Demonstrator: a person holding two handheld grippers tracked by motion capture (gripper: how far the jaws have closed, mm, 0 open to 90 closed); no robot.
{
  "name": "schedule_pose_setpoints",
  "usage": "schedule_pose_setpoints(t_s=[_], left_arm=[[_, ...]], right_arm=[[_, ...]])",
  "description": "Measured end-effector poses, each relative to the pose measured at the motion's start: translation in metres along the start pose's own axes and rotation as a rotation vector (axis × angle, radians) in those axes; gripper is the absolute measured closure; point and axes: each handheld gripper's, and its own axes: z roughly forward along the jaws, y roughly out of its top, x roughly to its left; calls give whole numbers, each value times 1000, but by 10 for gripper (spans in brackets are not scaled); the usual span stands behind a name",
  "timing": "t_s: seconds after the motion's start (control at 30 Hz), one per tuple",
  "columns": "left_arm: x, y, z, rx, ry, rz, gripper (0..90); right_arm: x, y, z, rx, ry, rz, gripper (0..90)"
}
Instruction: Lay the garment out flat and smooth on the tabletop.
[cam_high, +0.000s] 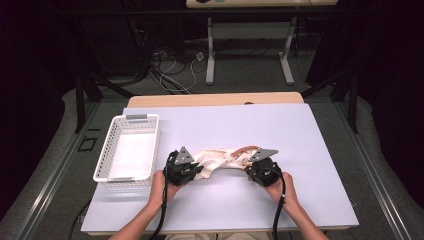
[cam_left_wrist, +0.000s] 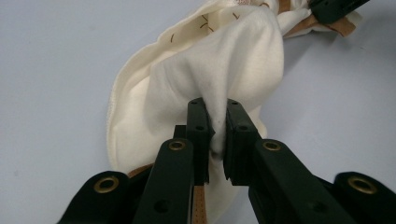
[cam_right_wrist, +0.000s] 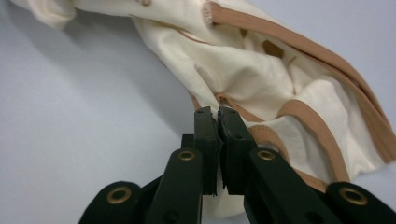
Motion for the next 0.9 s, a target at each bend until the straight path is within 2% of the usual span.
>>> schedule_pose_setpoints(t_s=[0.2,0.27,0.3,0.37,0.4,0.47,0.53,0.63,0.77,0.9], left_arm=[[3,1,-3,-15,-2,-29,825],[3,0,-2,-13,-8,-37,824],[3,-1,0,-6,-5,-35,822],[3,-2,4,22,1,-27,813],[3,-3,6,35,-9,-39,804],[3,-4,9,62,-12,-35,770],[3,-3,9,68,-15,-28,728],[2,-2,10,82,-18,-21,628],[1,-1,11,92,-19,-19,452],[-1,0,11,92,-47,-1,363]], right_arm=[[-16,-3,-10,-4,-62,53,869],[-21,-3,-13,-6,-107,54,868],[-24,-4,-15,-2,-120,49,867],[-27,-6,-14,5,-127,68,862],[-26,-7,-12,11,-126,76,856],[-24,-7,-9,10,-111,66,825],[-20,-5,-8,11,-98,53,751],[-13,-1,-9,-4,-75,31,641],[-3,3,-9,-18,-28,12,539],[8,6,-4,-40,22,-13,452]])
